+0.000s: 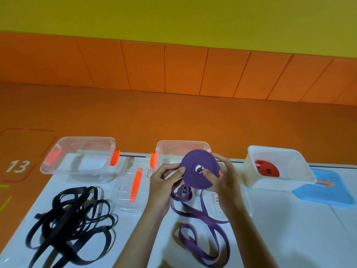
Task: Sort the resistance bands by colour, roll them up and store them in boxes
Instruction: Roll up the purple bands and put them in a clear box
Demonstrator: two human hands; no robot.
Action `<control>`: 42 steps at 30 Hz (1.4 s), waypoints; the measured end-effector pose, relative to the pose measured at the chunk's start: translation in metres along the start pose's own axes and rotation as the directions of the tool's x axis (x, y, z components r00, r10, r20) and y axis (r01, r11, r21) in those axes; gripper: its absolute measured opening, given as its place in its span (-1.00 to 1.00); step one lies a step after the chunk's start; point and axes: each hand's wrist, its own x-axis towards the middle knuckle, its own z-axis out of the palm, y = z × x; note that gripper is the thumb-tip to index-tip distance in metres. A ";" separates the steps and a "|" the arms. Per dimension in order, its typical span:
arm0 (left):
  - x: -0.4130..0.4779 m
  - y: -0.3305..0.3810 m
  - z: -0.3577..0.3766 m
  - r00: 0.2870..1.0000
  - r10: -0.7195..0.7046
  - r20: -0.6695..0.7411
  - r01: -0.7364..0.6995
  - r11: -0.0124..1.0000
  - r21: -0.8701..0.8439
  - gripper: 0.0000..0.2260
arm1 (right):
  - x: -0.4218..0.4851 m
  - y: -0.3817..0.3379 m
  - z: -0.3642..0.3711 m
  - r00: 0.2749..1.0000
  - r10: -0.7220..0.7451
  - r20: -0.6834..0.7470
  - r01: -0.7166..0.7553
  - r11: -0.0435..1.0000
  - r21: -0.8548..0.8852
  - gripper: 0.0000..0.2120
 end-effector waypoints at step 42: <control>0.046 -0.037 -0.017 0.970 0.058 -0.235 -0.032 0.993 0.112 -0.75 | 0.022 0.045 0.003 0.876 0.481 0.022 -0.478 0.863 0.160 -0.60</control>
